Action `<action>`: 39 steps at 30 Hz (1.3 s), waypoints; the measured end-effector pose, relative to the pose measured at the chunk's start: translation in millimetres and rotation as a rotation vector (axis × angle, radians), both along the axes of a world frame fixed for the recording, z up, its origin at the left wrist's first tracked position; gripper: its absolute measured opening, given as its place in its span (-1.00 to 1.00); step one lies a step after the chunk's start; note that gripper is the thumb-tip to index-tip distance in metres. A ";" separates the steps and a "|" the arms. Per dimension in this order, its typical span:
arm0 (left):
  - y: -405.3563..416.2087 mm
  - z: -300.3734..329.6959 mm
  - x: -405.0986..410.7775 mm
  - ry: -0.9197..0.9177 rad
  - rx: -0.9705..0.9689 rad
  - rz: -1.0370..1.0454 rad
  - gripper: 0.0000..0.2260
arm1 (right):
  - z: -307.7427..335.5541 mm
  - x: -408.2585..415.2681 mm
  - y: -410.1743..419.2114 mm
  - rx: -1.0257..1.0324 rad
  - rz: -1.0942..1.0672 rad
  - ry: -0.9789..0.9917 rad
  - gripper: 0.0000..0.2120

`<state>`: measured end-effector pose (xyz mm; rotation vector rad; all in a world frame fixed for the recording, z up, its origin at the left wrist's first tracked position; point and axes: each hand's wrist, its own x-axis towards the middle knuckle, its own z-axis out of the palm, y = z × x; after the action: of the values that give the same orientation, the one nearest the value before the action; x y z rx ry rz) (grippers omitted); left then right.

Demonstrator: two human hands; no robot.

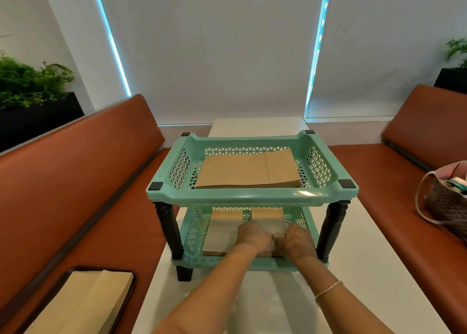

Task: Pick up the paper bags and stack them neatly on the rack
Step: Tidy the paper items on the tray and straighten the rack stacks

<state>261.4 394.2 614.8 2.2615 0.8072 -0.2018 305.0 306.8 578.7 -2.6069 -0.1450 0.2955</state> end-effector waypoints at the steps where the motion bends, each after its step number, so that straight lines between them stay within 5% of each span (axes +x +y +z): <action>1: 0.5 -0.7 -0.8 -0.001 0.006 -0.006 -0.56 | 0.3 -0.5 0.2 -0.004 0.002 0.003 -0.71; 24: -1.0 -12.2 -4.7 0.033 0.177 -0.006 -0.74 | 6.9 -5.2 2.4 -0.112 0.038 0.041 -0.74; 33: 6.5 7.8 -37.2 -0.044 0.172 -0.021 -0.74 | 35.7 -23.6 -9.8 -0.048 0.067 -0.067 -0.60; 39: 13.2 5.7 -90.2 -0.124 0.162 0.033 -0.71 | 49.0 -68.0 2.5 0.056 0.136 -0.202 -0.68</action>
<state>171.2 407.4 620.5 2.3832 0.8202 0.0205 237.0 309.3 627.7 -2.5709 -0.3956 0.0732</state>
